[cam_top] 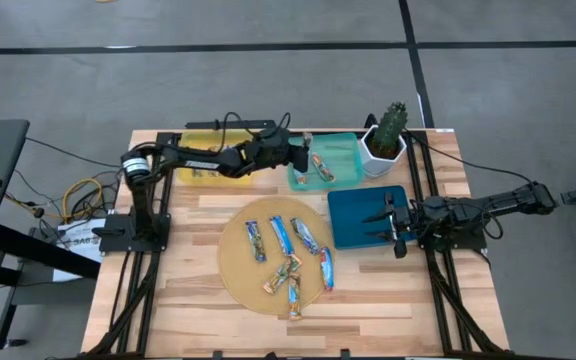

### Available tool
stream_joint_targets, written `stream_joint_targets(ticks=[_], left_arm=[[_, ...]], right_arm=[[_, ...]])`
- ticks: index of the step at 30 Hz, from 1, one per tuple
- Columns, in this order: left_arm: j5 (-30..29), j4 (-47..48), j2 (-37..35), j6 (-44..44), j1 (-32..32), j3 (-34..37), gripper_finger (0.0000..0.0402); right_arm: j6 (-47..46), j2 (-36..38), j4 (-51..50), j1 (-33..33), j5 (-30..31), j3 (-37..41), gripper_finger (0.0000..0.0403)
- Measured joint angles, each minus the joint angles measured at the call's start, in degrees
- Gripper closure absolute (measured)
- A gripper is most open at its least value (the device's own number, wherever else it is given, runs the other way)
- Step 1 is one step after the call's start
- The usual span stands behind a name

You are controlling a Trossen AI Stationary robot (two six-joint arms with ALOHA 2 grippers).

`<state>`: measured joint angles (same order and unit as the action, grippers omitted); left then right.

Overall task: Pick and place Granola Bars by type
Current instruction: Put the orange granola bar into the green bin

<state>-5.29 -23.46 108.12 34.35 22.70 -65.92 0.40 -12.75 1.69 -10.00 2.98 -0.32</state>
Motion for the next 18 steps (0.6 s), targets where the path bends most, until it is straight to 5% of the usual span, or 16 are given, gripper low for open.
stream_joint_targets(ticks=[18], left_arm=[[-0.9,2.0,3.4,-0.7,0.5,-2.3,0.0374]], right_arm=[[0.0,0.0,0.0,0.0,0.0,0.0,0.0249]])
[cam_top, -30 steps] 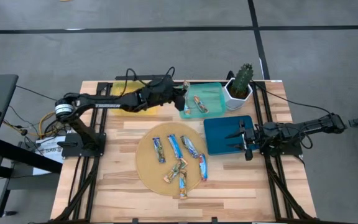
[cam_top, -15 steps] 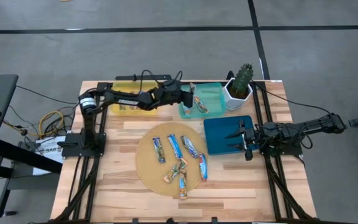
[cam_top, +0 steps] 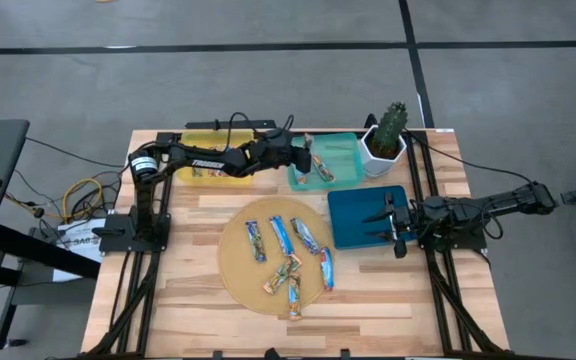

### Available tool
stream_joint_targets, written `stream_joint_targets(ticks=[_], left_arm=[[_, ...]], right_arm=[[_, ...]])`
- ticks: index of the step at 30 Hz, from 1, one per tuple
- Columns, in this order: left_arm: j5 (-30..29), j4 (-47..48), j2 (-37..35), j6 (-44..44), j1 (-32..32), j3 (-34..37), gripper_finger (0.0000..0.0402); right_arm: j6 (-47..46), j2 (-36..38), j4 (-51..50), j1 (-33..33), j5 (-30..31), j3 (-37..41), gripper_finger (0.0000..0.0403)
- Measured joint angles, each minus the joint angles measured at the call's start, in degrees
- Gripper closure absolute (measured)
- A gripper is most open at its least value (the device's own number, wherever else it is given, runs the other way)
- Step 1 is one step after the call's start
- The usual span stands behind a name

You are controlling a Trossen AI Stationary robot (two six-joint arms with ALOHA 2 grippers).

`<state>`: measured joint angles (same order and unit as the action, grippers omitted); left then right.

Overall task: Pick and place Granola Bars by type
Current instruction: Put the orange granola bar into the green bin

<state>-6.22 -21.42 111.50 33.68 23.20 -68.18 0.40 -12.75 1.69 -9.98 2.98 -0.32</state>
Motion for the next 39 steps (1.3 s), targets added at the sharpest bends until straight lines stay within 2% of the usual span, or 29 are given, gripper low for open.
stream_joint_targets(ticks=[6,18,22,31,39], left_arm=[[-1.2,4.1,0.0,0.4,0.0,0.0,0.0374],[-0.9,8.4,0.0,8.4,0.0,0.0,0.0371],[1.2,8.3,0.0,11.3,0.0,0.0,0.0355],[1.4,8.3,0.0,13.7,-0.1,0.0,0.0307],[1.4,8.3,0.0,13.7,-0.2,0.0,0.0299]], right_arm=[[0.0,0.0,0.0,0.0,0.0,0.0,0.0249],[0.0,0.0,0.0,0.0,0.0,0.0,0.0249],[0.0,0.0,0.0,0.0,0.0,0.0,0.0249],[0.0,0.0,0.0,0.0,0.0,0.0,0.0249],[0.0,0.0,0.0,0.0,0.0,0.0,0.0249]])
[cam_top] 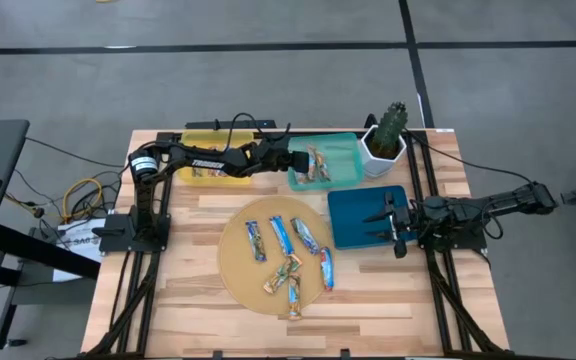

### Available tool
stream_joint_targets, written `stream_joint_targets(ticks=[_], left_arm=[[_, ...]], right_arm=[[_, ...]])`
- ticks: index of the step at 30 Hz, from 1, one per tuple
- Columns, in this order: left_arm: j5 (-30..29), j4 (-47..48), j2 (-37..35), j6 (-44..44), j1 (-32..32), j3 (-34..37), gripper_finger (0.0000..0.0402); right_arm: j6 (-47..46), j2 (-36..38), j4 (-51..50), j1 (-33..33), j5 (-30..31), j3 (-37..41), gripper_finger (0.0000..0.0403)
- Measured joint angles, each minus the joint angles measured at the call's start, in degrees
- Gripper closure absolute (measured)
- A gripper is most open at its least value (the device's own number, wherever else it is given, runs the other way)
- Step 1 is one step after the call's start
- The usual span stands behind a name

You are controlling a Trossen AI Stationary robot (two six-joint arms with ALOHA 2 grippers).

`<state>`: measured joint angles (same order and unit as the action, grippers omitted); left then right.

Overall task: Pick and place Granola Bars by type
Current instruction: Put the orange granola bar into the green bin

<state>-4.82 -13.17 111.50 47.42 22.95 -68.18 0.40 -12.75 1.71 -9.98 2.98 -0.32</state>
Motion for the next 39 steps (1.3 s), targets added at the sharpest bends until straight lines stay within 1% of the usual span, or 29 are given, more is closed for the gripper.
stream_joint_targets(ticks=[4,7,12,15,23,29,35,39], left_arm=[[0.0,0.0,0.0,-0.1,-0.1,0.0,0.0299],[0.5,-0.4,0.0,-1.9,-0.1,0.0,0.0299],[3.3,-3.0,0.0,-6.6,-1.2,0.0,0.0299],[4.5,-4.6,0.0,-10.8,-2.6,0.0,0.0299],[4.9,-4.8,-0.1,-26.4,-6.1,0.0,0.0299],[9.8,-4.8,-0.1,-40.0,-9.1,0.0,0.0299],[16.9,-4.7,-0.1,-54.6,-12.6,0.0,0.0299],[18.6,-4.0,-0.2,-62.3,-15.2,0.0,0.0299]], right_arm=[[0.0,0.0,0.0,0.0,0.0,0.0,0.0249],[0.0,0.0,0.0,0.0,0.0,0.0,0.0249],[0.0,0.0,0.0,0.0,0.0,0.0,0.0249],[0.0,0.0,0.0,0.0,0.0,0.0,0.0249],[0.0,0.0,0.0,0.0,0.0,0.0,0.0249],[0.0,0.0,0.0,0.0,0.0,0.0,0.0249],[0.0,0.0,0.0,0.0,0.0,0.0,0.0249],[0.0,0.0,0.0,0.0,0.0,0.0,0.0249]])
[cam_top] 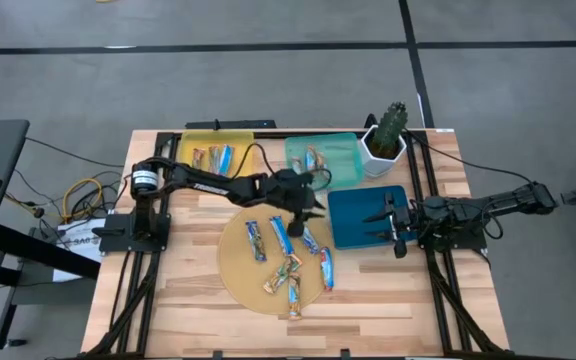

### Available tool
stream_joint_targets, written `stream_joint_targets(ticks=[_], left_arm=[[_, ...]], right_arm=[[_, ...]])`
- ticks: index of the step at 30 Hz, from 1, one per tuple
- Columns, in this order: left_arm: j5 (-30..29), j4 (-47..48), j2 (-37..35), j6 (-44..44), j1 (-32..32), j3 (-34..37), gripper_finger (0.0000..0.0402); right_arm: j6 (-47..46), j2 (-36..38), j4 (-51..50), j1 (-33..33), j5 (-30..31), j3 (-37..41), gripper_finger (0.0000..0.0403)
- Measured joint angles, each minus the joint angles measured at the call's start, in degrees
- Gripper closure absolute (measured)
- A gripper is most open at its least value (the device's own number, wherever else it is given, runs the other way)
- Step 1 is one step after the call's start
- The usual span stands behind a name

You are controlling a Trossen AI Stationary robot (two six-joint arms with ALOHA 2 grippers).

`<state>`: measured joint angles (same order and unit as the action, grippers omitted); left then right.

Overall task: Pick and place Granola Bars by type
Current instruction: Put the orange granola bar into the green bin

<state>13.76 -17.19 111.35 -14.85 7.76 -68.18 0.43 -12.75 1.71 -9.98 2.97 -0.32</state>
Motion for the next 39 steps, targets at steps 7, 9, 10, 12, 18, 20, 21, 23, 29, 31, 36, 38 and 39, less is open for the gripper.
stream_joint_targets(ticks=[7,9,10,12,18,20,21,23,29,31,36,38,39], left_arm=[[0.0,2.7,0.0,-9.5,-4.0,0.0,0.0299],[0.0,3.5,0.0,-10.3,-4.9,0.0,0.0299],[0.0,4.0,0.0,-10.7,-5.4,0.0,0.0299],[0.0,4.8,0.0,-11.1,-6.3,0.0,0.0299],[0.0,6.7,0.0,-11.1,-8.9,0.0,0.0299],[0.0,7.4,-0.1,-11.1,-10.0,0.0,0.0299],[0.0,7.9,-0.1,-11.1,-10.5,0.0,0.0299],[0.0,8.6,-0.1,-11.1,-11.5,0.0,0.0299],[-0.9,10.8,-0.1,-11.0,-14.3,0.0,0.0299],[-1.0,11.7,-0.1,-10.8,-15.2,0.0,0.0299],[-1.1,13.6,-0.1,-8.6,-17.6,0.0,0.0299],[-1.7,14.3,-0.1,-7.0,-18.5,0.0,0.0299],[-2.0,14.6,-0.1,-6.4,-18.9,0.0,0.0299]], right_arm=[[0.0,0.0,0.0,0.0,0.0,0.0,0.0249],[0.0,0.0,0.0,0.0,0.0,0.0,0.0249],[0.0,0.0,0.0,0.0,0.0,0.0,0.0249],[0.0,0.0,0.0,0.0,0.0,0.0,0.0249],[0.0,0.0,0.0,0.0,0.0,0.0,0.0249],[0.0,0.0,0.0,0.0,0.0,0.0,0.0249],[0.0,0.0,0.0,0.0,0.0,0.0,0.0249],[0.0,0.0,0.0,0.0,0.0,0.0,0.0249],[0.0,0.0,0.0,0.0,0.0,0.0,0.0249],[0.0,0.0,0.0,0.0,0.0,0.0,0.0249],[0.0,0.0,0.0,0.0,0.0,0.0,0.0249],[0.0,0.0,0.0,0.0,0.0,0.0,0.0249],[0.0,0.0,0.0,0.0,0.0,0.0,0.0249]])
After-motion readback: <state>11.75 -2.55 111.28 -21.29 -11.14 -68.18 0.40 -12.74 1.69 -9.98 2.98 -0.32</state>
